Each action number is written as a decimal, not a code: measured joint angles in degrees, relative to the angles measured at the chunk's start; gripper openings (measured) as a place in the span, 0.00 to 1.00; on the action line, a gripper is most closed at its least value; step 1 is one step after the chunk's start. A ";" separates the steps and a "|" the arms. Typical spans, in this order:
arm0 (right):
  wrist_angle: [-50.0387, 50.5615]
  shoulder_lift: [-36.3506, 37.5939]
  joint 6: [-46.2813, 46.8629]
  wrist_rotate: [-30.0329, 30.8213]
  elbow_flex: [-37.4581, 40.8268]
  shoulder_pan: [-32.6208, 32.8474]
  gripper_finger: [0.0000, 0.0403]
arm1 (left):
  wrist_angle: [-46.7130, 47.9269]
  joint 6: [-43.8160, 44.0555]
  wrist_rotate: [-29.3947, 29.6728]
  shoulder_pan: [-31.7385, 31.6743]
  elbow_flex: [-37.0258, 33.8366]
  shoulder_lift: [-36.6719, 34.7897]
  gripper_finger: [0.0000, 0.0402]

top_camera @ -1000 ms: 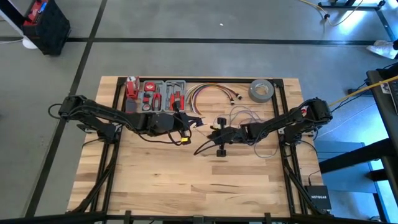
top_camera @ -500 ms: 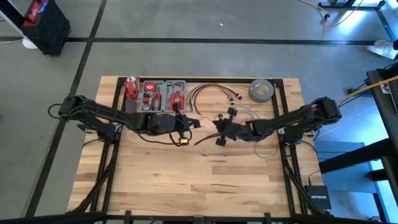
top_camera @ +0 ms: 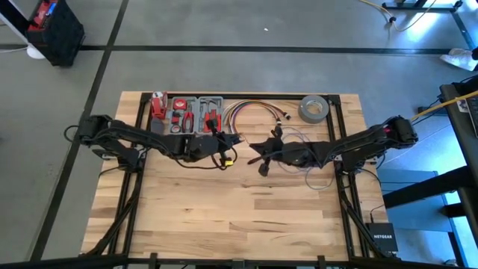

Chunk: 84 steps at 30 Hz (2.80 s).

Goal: Coil cords
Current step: Coil the blue wire onto the black spool

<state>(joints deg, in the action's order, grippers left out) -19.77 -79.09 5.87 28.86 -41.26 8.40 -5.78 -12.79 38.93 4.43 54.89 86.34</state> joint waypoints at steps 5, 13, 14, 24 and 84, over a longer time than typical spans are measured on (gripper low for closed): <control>-10.24 -3.57 -0.07 -0.22 -0.06 -0.02 0.01 | -6.98 -0.96 0.30 0.02 0.09 1.36 0.00; -22.87 -12.08 -0.19 -3.96 -0.04 -0.13 0.01 | -9.78 1.98 0.31 0.02 0.09 1.38 0.00; -23.95 -12.78 -0.19 -3.97 -0.04 -0.14 0.01 | -10.26 2.27 0.31 0.02 0.09 1.38 0.00; -22.51 -15.80 -1.00 -2.45 -0.06 -0.17 0.02 | -15.42 1.92 -0.90 2.22 0.09 1.13 0.00; -6.27 -19.85 -17.60 2.97 0.09 -1.67 0.07 | -5.22 1.01 -1.02 5.66 0.11 -5.24 0.00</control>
<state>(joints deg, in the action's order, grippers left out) -26.03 -98.94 -11.73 31.83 -41.17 6.74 -11.00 -11.78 37.91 10.09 55.00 81.10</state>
